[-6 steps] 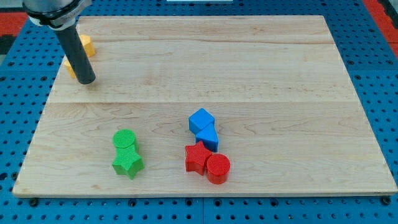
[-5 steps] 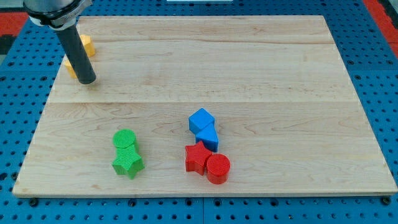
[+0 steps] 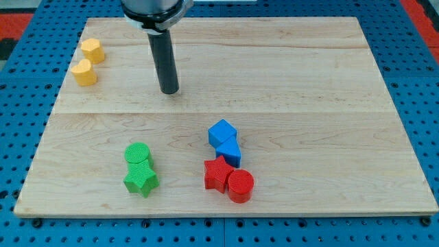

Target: Slide the arm to the right of the blue cube

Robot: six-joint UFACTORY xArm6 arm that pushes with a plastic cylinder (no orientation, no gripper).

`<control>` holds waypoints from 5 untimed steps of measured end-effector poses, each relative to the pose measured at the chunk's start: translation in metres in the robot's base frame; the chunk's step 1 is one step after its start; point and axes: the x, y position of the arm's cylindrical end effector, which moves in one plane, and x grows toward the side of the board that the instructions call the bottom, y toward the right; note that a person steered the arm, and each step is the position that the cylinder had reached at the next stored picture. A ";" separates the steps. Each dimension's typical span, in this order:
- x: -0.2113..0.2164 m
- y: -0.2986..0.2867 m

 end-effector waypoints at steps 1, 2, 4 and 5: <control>0.000 0.009; 0.000 0.040; 0.061 0.136; 0.082 0.155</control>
